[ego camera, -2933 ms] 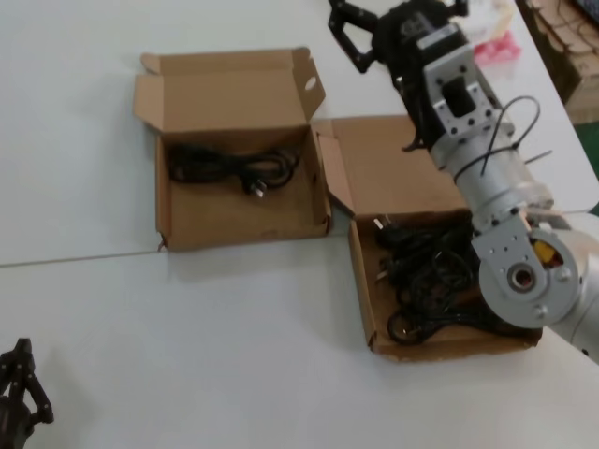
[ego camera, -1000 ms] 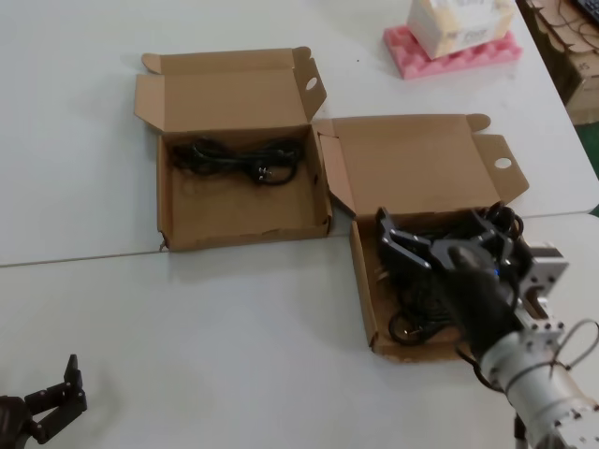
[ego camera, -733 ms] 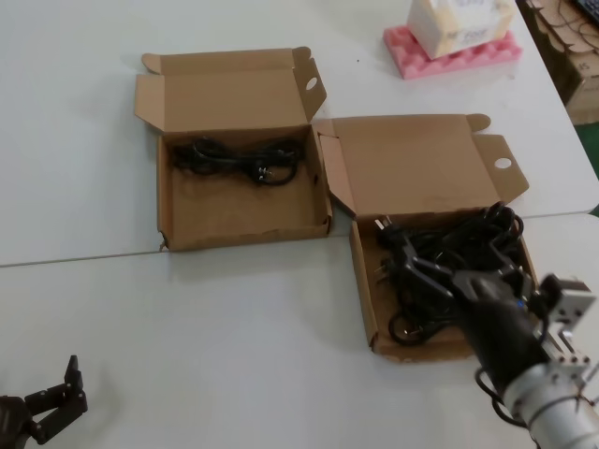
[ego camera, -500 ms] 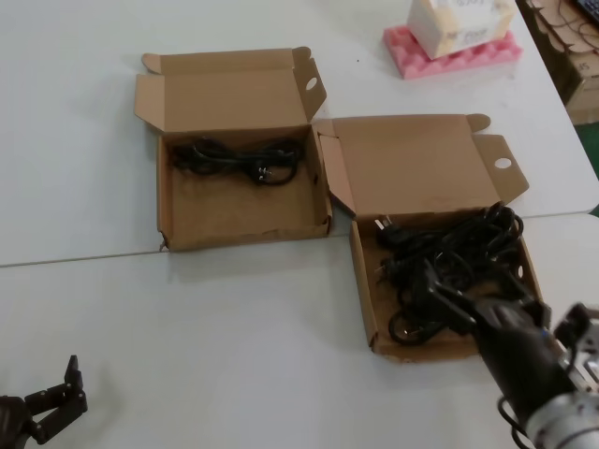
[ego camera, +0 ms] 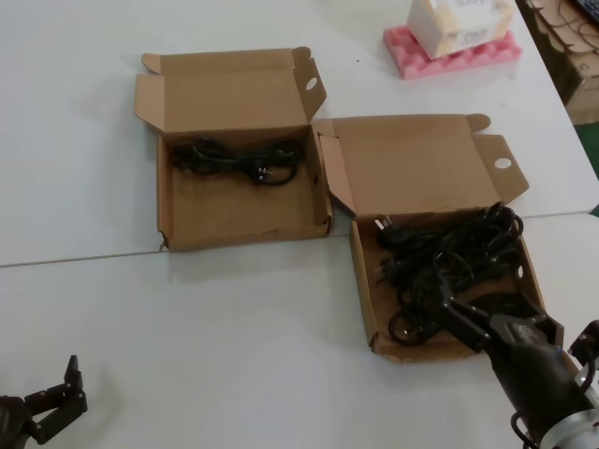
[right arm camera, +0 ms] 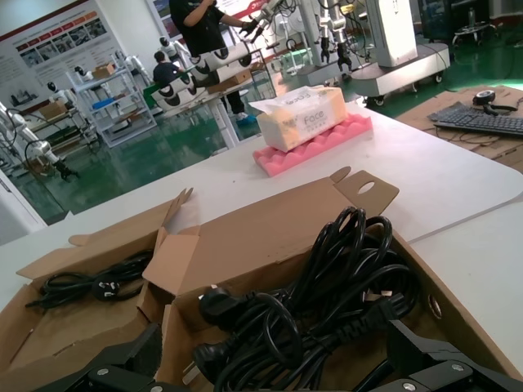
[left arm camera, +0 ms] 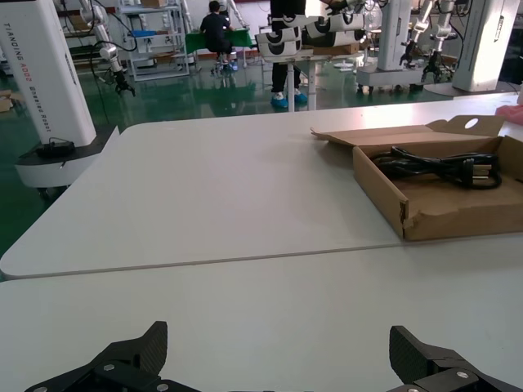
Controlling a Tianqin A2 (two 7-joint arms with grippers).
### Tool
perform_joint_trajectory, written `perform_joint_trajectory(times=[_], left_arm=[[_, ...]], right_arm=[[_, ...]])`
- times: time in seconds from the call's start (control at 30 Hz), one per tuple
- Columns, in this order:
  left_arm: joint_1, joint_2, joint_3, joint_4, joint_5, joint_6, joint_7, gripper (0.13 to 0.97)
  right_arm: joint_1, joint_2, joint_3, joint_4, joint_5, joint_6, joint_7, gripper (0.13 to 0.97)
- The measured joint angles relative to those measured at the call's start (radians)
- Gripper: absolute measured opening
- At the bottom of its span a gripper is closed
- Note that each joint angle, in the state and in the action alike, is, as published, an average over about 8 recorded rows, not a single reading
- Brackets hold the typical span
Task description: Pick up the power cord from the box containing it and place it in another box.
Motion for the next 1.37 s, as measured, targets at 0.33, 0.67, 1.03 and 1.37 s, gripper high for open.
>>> perform_joint_trajectory(times=[0.33, 0.67, 1.03, 1.37], left_arm=[[0.000, 0.000, 0.000, 0.000, 0.000, 0.000, 0.000, 0.966], [0.000, 0.000, 0.000, 0.000, 0.000, 0.000, 0.000, 0.966], [0.000, 0.000, 0.000, 0.000, 0.000, 0.000, 0.000, 0.966], [0.000, 0.000, 0.000, 0.000, 0.000, 0.000, 0.000, 0.966]], right_arm=[[0.000, 0.000, 0.000, 0.000, 0.000, 0.000, 0.000, 0.966], [0.000, 0.000, 0.000, 0.000, 0.000, 0.000, 0.000, 0.966], [0.000, 0.000, 0.000, 0.000, 0.000, 0.000, 0.000, 0.966], [0.000, 0.000, 0.000, 0.000, 0.000, 0.000, 0.000, 0.966]])
